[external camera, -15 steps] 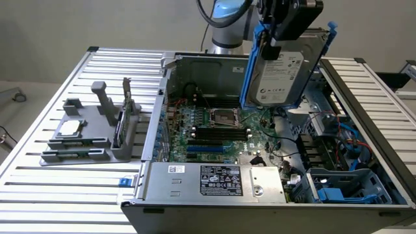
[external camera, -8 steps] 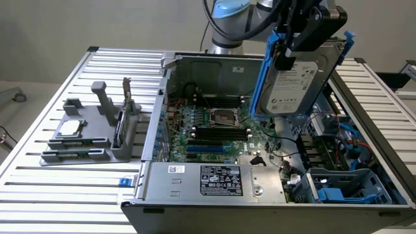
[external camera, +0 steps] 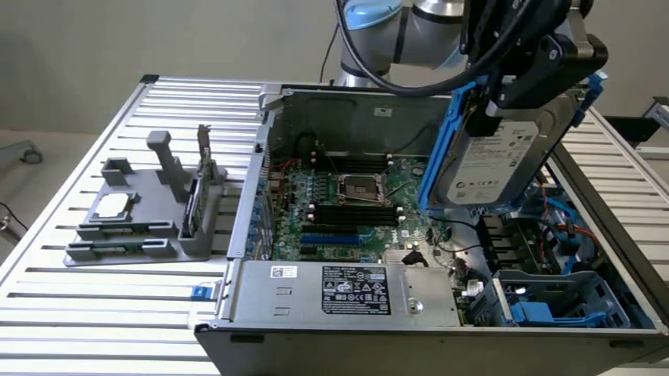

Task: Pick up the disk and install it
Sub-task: 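Pick up the disk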

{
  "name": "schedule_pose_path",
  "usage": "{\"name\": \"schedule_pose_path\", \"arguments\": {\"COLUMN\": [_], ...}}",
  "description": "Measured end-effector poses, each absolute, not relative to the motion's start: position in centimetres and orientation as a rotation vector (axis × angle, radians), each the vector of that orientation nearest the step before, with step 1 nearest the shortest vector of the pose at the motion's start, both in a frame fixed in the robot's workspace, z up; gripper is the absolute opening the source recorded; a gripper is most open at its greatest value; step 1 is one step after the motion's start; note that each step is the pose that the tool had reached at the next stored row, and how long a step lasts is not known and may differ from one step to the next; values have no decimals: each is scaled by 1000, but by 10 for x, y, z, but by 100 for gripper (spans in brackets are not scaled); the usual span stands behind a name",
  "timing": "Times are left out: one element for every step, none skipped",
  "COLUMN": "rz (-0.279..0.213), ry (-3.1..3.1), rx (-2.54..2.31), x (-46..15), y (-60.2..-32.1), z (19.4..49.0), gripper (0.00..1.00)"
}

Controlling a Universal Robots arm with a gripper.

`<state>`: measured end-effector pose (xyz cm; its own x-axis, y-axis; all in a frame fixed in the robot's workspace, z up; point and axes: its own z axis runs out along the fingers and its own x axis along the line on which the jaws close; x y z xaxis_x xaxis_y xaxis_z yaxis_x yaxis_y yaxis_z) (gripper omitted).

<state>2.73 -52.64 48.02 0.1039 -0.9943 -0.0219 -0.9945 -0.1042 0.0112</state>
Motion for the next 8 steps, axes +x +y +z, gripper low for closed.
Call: {"name": "schedule_pose_path", "arguments": {"rz": [37,37,37,37,37,37,37,37], "ry": [2098,2098,2098,2098,2098,2098,2098,2098], "rx": [-2329,-2329,-2329,-2329,-2329,-2329,-2329,-2329], "x": [28,29,30,30,31,31,32,32], "y": [-531,-535,-539,-544,-548,-552,-556,-561], "z": [480,480,480,479,479,479,479,479], "gripper": [33,33,33,33,33,33,33,33]}}
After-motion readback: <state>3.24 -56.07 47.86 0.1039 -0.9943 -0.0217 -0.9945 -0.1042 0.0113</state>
